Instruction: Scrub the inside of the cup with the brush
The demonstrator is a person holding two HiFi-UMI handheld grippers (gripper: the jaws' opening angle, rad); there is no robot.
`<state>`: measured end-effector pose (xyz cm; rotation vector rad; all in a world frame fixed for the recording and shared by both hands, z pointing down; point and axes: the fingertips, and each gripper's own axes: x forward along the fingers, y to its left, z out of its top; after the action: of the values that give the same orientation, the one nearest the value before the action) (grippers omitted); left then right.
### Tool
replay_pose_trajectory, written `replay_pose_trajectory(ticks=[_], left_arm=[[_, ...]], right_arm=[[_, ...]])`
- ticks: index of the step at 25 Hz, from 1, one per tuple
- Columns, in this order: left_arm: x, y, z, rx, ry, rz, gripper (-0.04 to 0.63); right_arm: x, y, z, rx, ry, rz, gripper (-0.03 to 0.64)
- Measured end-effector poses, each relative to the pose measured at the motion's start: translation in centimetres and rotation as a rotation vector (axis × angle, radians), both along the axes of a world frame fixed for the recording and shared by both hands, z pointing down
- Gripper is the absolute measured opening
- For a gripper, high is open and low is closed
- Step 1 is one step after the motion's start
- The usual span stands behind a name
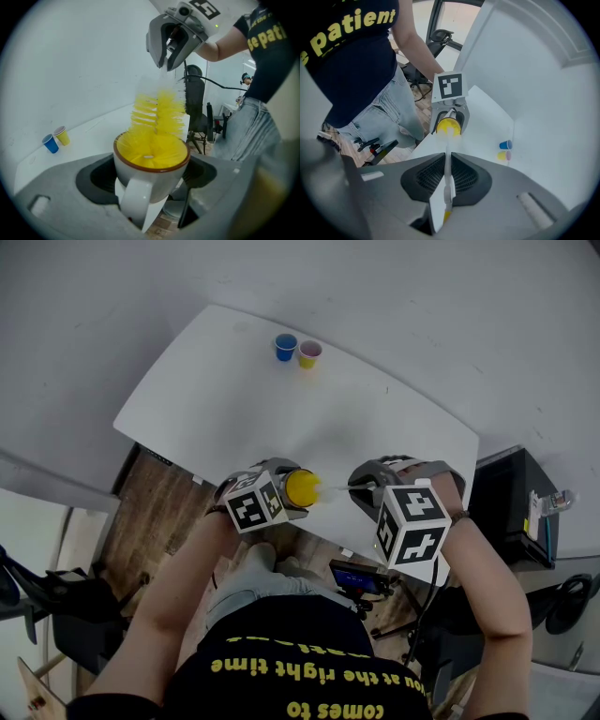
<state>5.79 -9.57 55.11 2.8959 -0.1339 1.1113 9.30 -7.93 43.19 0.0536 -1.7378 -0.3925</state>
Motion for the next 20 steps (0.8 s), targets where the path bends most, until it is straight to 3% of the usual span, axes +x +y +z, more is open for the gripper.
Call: replay_pose_trajectory(ticks=[8,20], left_arm=[[-0.4,-0.5,-0.1,0.012,0.003,-0.014,0.411],[-0.7,-0.7,0.3,0.002,-0.003,-0.023,0.411]], right_arm=[[1.1,-0.1,1.0,-0.017,0.039,0.018,0.046],[-0.2,0.5,-0.5,-0.025,-0.041,0.008,0.046]])
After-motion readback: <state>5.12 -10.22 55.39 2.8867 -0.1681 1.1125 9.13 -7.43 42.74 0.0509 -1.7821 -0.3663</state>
